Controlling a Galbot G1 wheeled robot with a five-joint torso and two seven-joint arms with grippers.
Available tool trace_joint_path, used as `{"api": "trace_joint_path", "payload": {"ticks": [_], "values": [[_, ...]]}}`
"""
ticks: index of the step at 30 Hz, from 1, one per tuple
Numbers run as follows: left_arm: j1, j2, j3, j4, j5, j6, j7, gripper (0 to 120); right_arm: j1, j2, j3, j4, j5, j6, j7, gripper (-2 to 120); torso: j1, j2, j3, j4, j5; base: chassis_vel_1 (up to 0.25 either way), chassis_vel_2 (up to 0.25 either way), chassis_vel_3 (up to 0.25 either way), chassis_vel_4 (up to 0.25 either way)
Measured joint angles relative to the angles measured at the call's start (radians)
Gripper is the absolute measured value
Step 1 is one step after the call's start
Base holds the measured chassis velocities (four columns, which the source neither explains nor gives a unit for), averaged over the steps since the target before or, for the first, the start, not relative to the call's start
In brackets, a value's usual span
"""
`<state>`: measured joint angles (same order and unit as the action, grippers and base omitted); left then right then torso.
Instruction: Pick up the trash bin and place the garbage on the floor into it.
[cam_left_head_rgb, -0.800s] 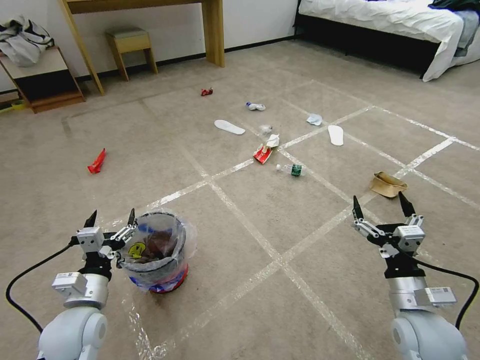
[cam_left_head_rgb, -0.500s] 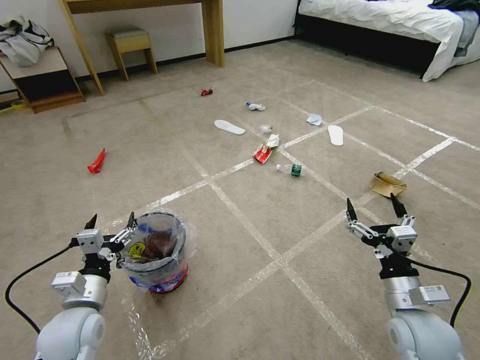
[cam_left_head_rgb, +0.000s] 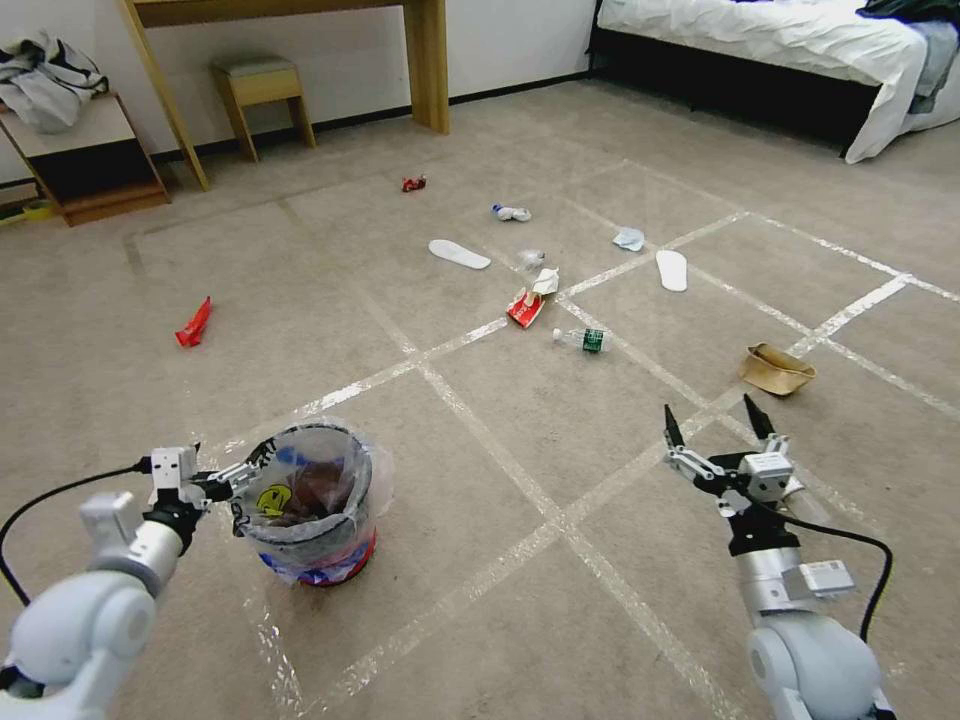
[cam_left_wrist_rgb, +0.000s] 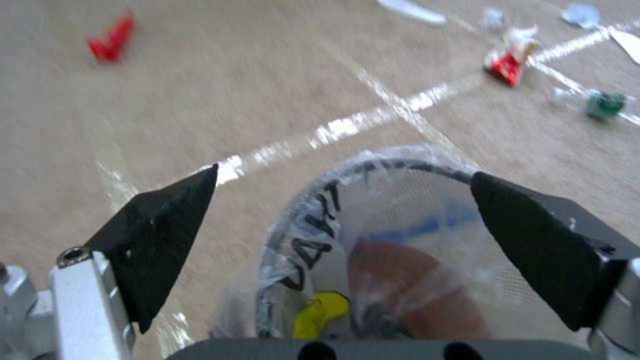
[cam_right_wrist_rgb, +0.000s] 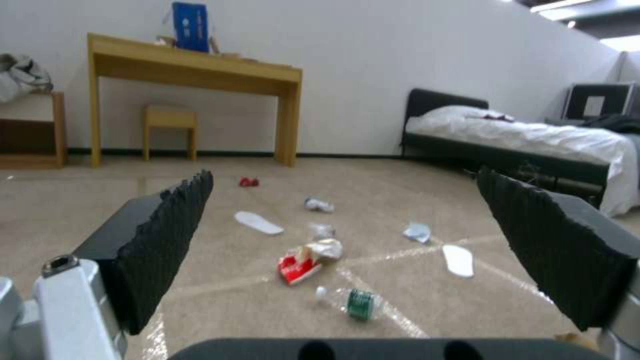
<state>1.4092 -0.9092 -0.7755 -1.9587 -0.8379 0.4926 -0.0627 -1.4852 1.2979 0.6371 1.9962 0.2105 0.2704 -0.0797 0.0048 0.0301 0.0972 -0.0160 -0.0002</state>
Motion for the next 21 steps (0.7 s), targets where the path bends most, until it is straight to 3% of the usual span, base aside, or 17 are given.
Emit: {"api": "trace_joint_path", "payload": {"ticks": [1,3,4,6,8,9,10,11,12,14,15,17,18,21], "values": [[0.0,0.0,0.0,0.0,0.0,0.0,0.0,100,0.0,0.0,0.0,0.0,0.0,0.0,0.0,100,0.0,0.0,0.0,0.0,0.0,0.0,0.0,0.0,0.0],[-0.027,0.081,0.006,0.025,-0.12,0.097,-0.024,100,0.017,-0.003,-0.022,-0.027,-0.001,-0.004,0.0,100,0.0,0.0,0.0,-0.0003,0.0,0.0,0.0,0.0,0.0],[-0.027,0.081,0.006,0.025,-0.12,0.097,-0.024,100,0.017,-0.003,-0.022,-0.027,-0.001,-0.004,0.0,100,0.0,0.0,0.0,-0.0003,0.0,0.0,0.0,0.0,0.0],[-0.045,0.129,0.008,0.056,-0.159,0.139,-0.025,100,0.042,-0.009,-0.054,-0.056,-0.001,-0.005,0.001,100,0.0,0.0,0.0,0.0002,0.0002,0.0,0.0,0.0,0.0],[-0.068,0.149,0.022,0.084,-0.162,0.151,-0.019,100,0.051,-0.01,-0.066,-0.069,-0.001,-0.005,0.001,100,0.0,0.0,0.0,0.0005,0.0003,0.0,0.0,0.0,0.0],[-0.11,0.176,0.058,0.124,-0.162,0.161,-0.002,100,0.057,-0.01,-0.075,-0.08,-0.002,-0.006,0.002,100,0.0,0.0,0.0,0.0004,-0.0003,0.0,0.0,0.0,0.0],[-0.11,0.176,0.058,0.124,-0.162,0.161,-0.002,100,0.057,-0.01,-0.075,-0.08,-0.002,-0.006,0.002,100,0.0,0.0,0.0,0.0004,-0.0003,0.0,0.0,0.0,0.0],[-0.157,0.196,0.104,0.162,-0.147,0.165,0.023,100,0.062,-0.008,-0.078,-0.088,-0.003,-0.007,0.002,100,0.0,0.0,0.0,-0.0001,0.0,0.0,0.0,0.0,0.0],[-0.157,0.196,0.104,0.162,-0.147,0.165,0.023,100,0.062,-0.008,-0.078,-0.088,-0.003,-0.007,0.002,100,0.0,0.0,0.0,-0.0001,0.0,0.0,0.0,0.0,0.0],[-0.226,0.213,0.176,0.215,-0.13,0.171,0.061,100,0.067,-0.005,-0.081,-0.1,-0.003,-0.01,0.003,100,0.0,0.0,0.0,-0.0001,0.0001,0.0,0.0,0.0,0.0],[-0.226,0.213,0.176,0.215,-0.13,0.171,0.061,100,0.067,-0.005,-0.081,-0.1,-0.003,-0.01,0.003,100,0.0,0.0,0.0,-0.0001,0.0001,0.0,0.0,0.0,0.0],[-0.305,0.218,0.265,0.286,-0.108,0.179,0.108,100,0.071,0.0,-0.084,-0.113,-0.004,-0.011,0.004,100,0.0,0.0,0.0,0.0,0.0,0.0,0.0,0.0,0.0],[-0.305,0.218,0.265,0.286,-0.108,0.179,0.108,100,0.071,0.0,-0.084,-0.113,-0.004,-0.011,0.004,100,0.0,0.0,0.0,0.0,0.0,0.0,0.0,0.0,0.0],[-0.395,0.21,0.364,0.389,-0.052,0.179,0.157,100,0.072,0.01,-0.088,-0.125,-0.007,-0.011,0.006,100,0.0,0.0,0.0,-0.0001,0.0,0.0,0.0,0.0,0.0]]}}
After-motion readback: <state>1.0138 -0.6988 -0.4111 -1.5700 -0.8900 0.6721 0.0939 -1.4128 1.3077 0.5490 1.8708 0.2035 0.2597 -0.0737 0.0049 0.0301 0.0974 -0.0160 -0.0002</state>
